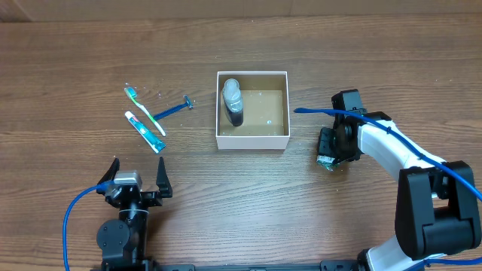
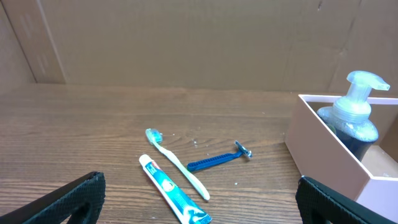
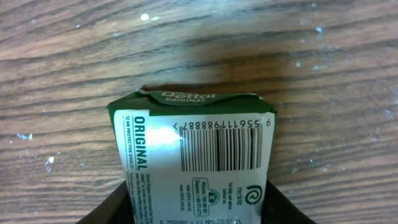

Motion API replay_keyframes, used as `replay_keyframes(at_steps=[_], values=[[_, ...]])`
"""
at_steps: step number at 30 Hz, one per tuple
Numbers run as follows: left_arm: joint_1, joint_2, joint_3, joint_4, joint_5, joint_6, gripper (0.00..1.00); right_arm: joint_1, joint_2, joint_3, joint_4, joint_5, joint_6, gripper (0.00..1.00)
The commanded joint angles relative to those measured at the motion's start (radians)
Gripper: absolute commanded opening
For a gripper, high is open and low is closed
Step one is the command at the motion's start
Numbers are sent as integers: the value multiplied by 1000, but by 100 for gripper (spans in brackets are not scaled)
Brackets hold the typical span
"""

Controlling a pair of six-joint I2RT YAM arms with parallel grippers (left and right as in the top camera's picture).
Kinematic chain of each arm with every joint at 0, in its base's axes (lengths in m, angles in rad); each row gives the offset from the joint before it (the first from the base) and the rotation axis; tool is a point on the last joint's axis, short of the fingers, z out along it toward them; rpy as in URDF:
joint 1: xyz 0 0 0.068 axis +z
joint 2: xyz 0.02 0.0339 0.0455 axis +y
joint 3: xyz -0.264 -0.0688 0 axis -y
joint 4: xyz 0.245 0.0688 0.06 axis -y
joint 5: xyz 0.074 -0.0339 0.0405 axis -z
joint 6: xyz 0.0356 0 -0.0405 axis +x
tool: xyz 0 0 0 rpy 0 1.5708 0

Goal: Pack container
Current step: 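Lower the right gripper onto the green soap bar and grasp it, then carry the soap bar with the right gripper into the box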

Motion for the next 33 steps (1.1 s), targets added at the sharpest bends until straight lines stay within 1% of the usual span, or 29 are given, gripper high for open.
replay_keyframes(at_steps=[1,5,10,11,14,17,22,23,26,30,33], values=[[4,-9,-4,-1,-3,-17,100,-1,25,21,-4,1,-1,35],[4,-9,-4,-2,-3,-17,100,-1,-18,157,-102,3,-6,35],[4,-9,-4,-2,-3,-16,100,5,-105,470,-270,-18,-13,35],[4,-9,-4,-2,-3,-17,100,11,-122,546,-285,-51,-14,34],[4,-9,-4,-2,-3,-17,100,29,-150,649,-255,-163,-16,34],[4,-9,-4,-2,-3,-17,100,64,-158,665,-156,-266,-7,34],[4,-9,-4,-2,-3,-17,100,170,-95,664,-78,-266,-1,34],[4,-9,-4,-2,-3,-17,100,209,-61,664,-61,-236,10,34],[4,-9,-4,-2,-3,-17,100,254,-4,664,-54,-164,46,34],[4,-9,-4,-2,-3,-17,100,283,75,664,-52,-119,79,33],[4,-9,-4,-2,-3,-17,100,285,124,664,-67,-74,130,33]])
